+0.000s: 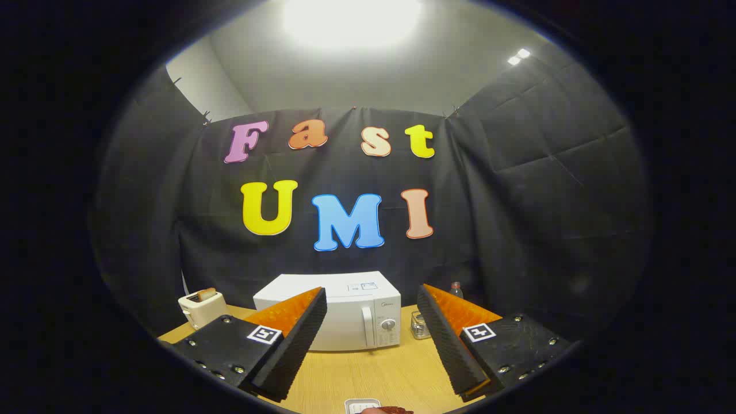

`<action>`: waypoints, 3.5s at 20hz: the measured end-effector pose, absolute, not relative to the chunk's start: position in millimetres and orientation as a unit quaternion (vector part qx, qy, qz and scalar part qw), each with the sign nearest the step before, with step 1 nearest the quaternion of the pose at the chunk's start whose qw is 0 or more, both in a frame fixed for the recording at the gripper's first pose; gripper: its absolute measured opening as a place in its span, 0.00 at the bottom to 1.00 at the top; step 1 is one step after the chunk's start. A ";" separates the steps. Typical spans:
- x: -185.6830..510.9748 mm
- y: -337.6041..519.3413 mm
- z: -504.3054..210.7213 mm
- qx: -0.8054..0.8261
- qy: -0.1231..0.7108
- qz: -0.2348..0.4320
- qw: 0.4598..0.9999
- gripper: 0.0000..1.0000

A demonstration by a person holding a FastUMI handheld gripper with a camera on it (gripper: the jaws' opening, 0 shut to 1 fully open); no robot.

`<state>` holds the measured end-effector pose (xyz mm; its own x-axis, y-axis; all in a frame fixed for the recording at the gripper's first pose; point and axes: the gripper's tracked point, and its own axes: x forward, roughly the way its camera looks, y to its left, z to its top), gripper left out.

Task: Open the microwave, put the food inside, and close the microwave door.

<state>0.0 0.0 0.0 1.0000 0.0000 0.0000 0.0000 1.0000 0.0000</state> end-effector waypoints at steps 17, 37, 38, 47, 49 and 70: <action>81.7 -1.3 -21.1 -0.007 0.013 0.029 0.999 0.99; 225.6 3.9 -147.7 -0.023 0.124 0.088 0.988 0.99; 231.5 3.2 -156.1 -0.024 0.132 0.091 0.987 0.99; 266.2 4.4 -216.8 -0.026 0.190 0.103 0.976 0.90; 269.9 5.6 -230.0 -0.031 0.202 0.105 0.973 0.84; 252.1 13.3 -250.8 -0.047 0.232 0.109 0.965 0.13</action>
